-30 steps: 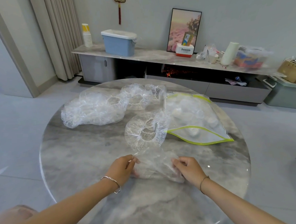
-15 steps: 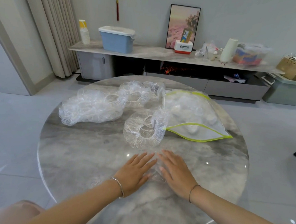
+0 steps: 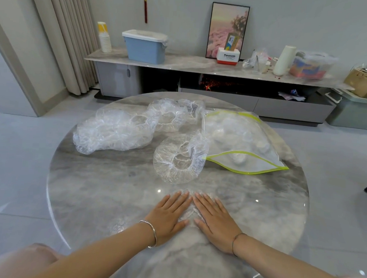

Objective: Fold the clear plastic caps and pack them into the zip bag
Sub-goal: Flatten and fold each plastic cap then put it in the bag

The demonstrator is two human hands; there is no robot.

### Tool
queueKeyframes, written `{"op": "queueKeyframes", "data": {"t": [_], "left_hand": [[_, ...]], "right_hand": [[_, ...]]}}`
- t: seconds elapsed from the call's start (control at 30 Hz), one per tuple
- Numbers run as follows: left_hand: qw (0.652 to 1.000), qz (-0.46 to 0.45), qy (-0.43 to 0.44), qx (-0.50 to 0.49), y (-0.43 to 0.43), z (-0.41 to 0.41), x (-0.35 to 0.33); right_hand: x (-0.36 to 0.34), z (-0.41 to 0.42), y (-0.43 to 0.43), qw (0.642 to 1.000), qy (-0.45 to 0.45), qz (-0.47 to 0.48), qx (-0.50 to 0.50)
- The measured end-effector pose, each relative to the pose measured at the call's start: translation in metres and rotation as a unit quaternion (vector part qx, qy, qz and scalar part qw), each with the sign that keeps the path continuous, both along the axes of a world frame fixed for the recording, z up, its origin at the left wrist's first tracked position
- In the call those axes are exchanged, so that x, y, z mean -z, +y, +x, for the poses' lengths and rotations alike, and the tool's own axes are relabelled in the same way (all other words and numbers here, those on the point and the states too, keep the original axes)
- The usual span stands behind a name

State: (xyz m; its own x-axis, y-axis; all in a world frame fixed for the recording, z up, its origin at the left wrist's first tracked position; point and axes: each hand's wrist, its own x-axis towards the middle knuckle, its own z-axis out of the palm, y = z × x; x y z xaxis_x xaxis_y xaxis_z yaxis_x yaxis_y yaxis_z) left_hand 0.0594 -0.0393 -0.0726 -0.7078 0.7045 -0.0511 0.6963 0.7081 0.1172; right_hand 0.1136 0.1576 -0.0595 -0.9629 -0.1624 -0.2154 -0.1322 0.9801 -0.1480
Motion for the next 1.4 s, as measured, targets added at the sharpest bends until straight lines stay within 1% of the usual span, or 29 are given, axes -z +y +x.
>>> {"op": "queueKeyframes", "data": {"t": [0.07,0.1,0.13,0.2,0.23,0.27,0.3,0.4,0.5,0.57,0.73,0.8,0.87,0.9,0.93,0.97,1.0,1.03,1.07,1.13,1.2,1.27,1.3,1.33,1.37,1.4], "left_hand": [[1.0,0.009,-0.006,-0.011,0.002,-0.001,0.002],[1.0,0.008,-0.007,-0.016,0.002,0.0,0.0],[1.0,0.014,-0.004,-0.018,0.002,0.001,-0.003],[1.0,0.022,-0.006,0.01,0.004,0.0,-0.011],[0.999,0.002,-0.053,0.013,0.004,0.0,-0.019],[0.997,-0.006,-0.08,0.013,0.003,-0.001,-0.027],[0.996,-0.012,-0.083,0.016,0.001,-0.002,-0.034],[0.996,-0.029,-0.077,0.036,-0.011,-0.008,-0.044],[0.994,-0.028,-0.09,0.051,-0.019,-0.009,-0.043],[0.993,-0.029,-0.105,0.051,-0.02,-0.009,-0.043],[0.989,-0.043,-0.126,0.056,-0.018,-0.004,-0.042],[0.989,-0.039,-0.128,0.055,-0.018,-0.004,-0.042],[0.991,-0.021,-0.119,0.05,-0.018,-0.004,-0.045],[0.992,-0.012,-0.112,0.049,-0.019,-0.005,-0.045],[0.993,-0.004,-0.103,0.049,-0.021,-0.007,-0.046],[0.994,0.003,-0.094,0.049,-0.022,-0.008,-0.045],[0.995,0.013,-0.085,0.049,-0.023,-0.01,-0.044],[0.996,0.026,-0.075,0.045,-0.024,-0.012,-0.043],[0.996,0.041,-0.066,0.042,-0.023,-0.013,-0.043],[0.995,0.065,-0.07,0.034,-0.021,-0.015,-0.042],[0.986,0.128,-0.106,0.006,-0.016,-0.017,-0.039],[0.965,0.206,-0.153,-0.056,-0.013,-0.017,-0.036],[0.955,0.227,-0.173,-0.08,-0.011,-0.017,-0.035],[0.947,0.236,-0.197,-0.096,-0.009,-0.017,-0.035],[0.941,0.237,-0.218,-0.105,-0.008,-0.017,-0.034],[0.94,0.227,-0.226,-0.114,-0.006,-0.016,-0.034]], "right_hand": [[-0.001,0.001,0.001,1.0,0.01,0.006,0.004],[-0.001,0.001,0.003,1.0,0.009,0.0,-0.015],[0.001,-0.001,0.004,0.998,0.026,-0.023,-0.049],[0.0,-0.002,0.006,0.995,0.037,-0.064,-0.064],[-0.003,-0.002,0.006,0.994,0.048,-0.077,-0.067],[-0.009,-0.002,0.006,0.992,0.056,-0.096,-0.059],[-0.014,-0.001,0.007,0.99,0.068,-0.106,-0.06],[-0.023,0.001,0.011,0.978,0.117,-0.1,-0.142],[-0.025,0.007,0.007,0.967,0.1,-0.092,-0.214],[-0.023,0.011,0.003,0.965,0.095,-0.111,-0.219],[-0.012,0.008,-0.002,0.95,0.183,-0.095,-0.234],[-0.012,0.006,-0.004,0.95,0.192,-0.098,-0.227],[-0.015,0.005,-0.005,0.954,0.196,-0.111,-0.197],[-0.018,0.006,-0.005,0.957,0.191,-0.148,-0.159],[-0.022,0.008,-0.005,0.958,0.177,-0.205,-0.097],[-0.024,0.009,-0.004,0.951,0.142,-0.272,-0.031],[-0.027,0.01,-0.004,0.931,0.103,-0.348,0.03],[-0.029,0.009,-0.003,0.906,0.086,-0.406,0.082],[-0.033,0.008,-0.003,0.877,0.077,-0.456,0.129],[-0.038,0.006,-0.001,0.824,0.055,-0.526,0.205],[-0.041,0.004,0.0,0.783,0.022,-0.563,0.264],[-0.039,0.002,0.002,0.745,-0.011,-0.586,0.318],[-0.038,0.002,0.003,0.73,-0.02,-0.593,0.34],[-0.037,0.002,0.003,0.724,-0.022,-0.591,0.355],[-0.035,0.002,0.005,0.731,-0.018,-0.578,0.362],[-0.033,0.003,0.005,0.752,-0.008,-0.553,0.358]]}}
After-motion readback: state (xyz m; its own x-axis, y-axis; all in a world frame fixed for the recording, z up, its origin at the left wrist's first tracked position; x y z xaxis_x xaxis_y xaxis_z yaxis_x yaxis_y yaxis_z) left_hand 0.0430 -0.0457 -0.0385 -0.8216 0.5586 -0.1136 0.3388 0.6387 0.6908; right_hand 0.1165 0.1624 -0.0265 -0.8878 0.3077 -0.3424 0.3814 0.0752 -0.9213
